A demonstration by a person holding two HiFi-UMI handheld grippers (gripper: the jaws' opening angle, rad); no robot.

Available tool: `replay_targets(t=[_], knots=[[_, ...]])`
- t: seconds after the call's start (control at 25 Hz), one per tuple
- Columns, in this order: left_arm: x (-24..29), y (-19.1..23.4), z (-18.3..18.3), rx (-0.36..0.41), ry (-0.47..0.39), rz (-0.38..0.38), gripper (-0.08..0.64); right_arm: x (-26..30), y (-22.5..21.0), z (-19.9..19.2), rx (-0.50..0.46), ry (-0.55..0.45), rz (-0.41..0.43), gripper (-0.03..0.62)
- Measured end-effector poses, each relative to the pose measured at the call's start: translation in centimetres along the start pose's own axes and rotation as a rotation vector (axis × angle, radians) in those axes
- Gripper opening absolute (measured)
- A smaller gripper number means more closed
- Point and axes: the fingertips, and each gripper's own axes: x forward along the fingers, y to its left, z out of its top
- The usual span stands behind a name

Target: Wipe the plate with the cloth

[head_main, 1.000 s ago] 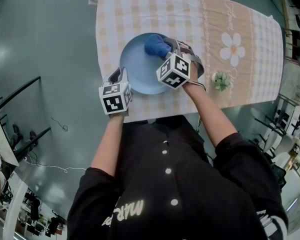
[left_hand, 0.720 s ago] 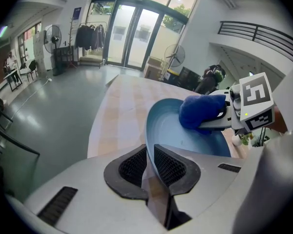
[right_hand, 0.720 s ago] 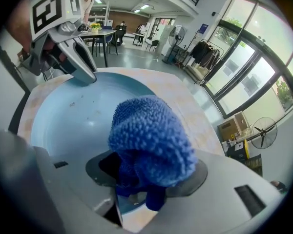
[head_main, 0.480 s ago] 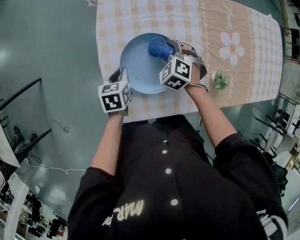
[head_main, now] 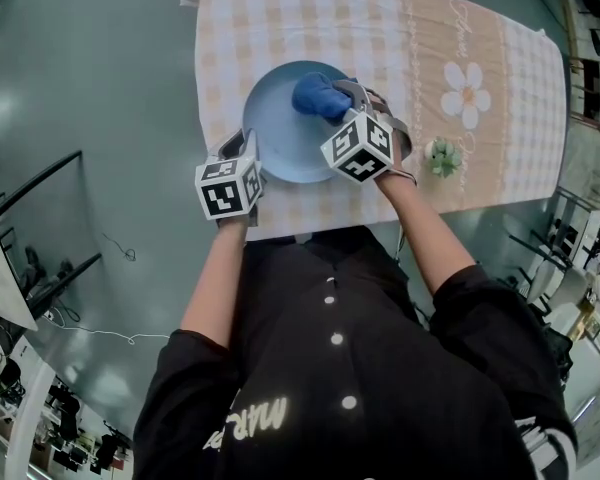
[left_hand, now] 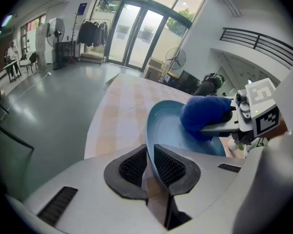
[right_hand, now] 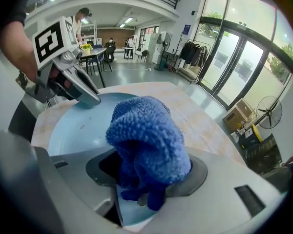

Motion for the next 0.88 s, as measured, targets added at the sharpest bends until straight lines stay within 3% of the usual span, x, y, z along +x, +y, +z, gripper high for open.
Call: replay_targets(t=[0.36, 0.88], knots=[[0.0, -0.1, 0.0, -0.026, -0.007, -0.056, 0.061, 0.6, 4.5, 3.8, 0.051, -0.084, 0.121, 0.221], [0.0, -0.2, 0.0, -0.08, -0.04, -0.184, 0.063, 2.4, 7.3, 6.0, 0.049, -0.09, 0.173, 0.221]])
